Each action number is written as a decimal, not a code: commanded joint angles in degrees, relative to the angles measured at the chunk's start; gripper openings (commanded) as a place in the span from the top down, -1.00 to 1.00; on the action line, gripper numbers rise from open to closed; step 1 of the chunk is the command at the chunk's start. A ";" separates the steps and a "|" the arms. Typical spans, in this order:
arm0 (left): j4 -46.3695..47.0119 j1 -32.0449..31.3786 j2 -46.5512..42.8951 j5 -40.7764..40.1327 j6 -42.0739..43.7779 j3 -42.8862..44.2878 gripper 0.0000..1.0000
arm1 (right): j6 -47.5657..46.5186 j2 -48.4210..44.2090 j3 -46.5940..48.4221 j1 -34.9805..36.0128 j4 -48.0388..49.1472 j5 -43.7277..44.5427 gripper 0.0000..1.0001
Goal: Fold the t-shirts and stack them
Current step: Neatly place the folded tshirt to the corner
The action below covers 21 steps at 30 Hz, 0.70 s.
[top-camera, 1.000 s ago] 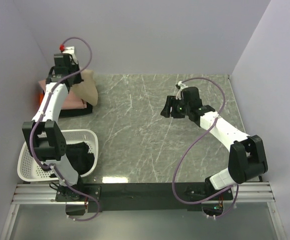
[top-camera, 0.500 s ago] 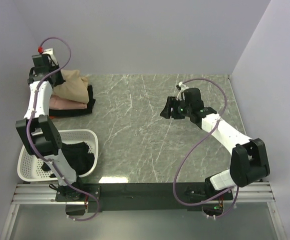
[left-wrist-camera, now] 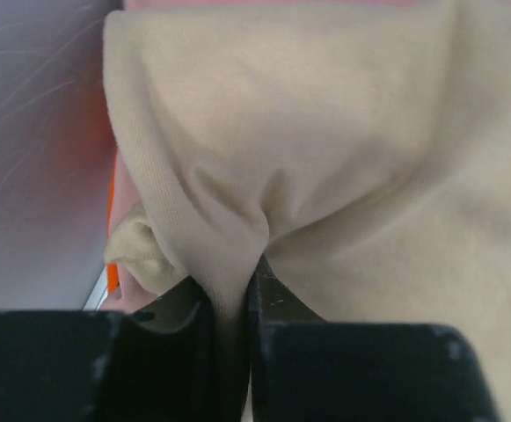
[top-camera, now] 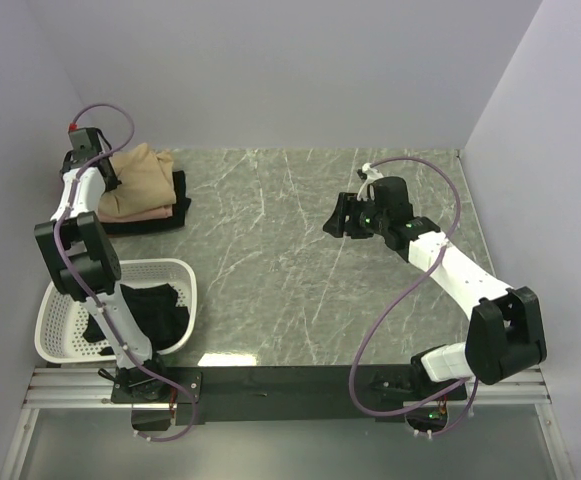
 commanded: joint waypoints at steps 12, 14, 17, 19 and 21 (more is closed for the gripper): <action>-1.09 -0.60 -7.02 -15.53 -5.26 6.74 -0.07 | -1.12 -2.41 -0.86 -0.59 1.64 -0.09 -0.34; -1.62 -1.56 -8.79 -16.50 -5.52 6.82 -0.11 | -1.12 -2.58 -0.86 -0.59 1.73 -0.09 -0.34; -2.68 -4.10 -11.78 -18.16 -4.91 7.09 -0.24 | -1.20 -2.84 -0.86 -0.50 1.64 -0.18 -0.35; -4.51 -5.25 -13.54 -20.37 -5.25 8.22 -0.98 | -1.29 -3.11 -0.86 -0.68 1.55 -0.18 -0.36; -6.27 -6.31 -14.94 -20.28 -6.22 9.54 -0.99 | -1.55 -3.29 -0.77 -0.59 1.38 -0.35 -0.38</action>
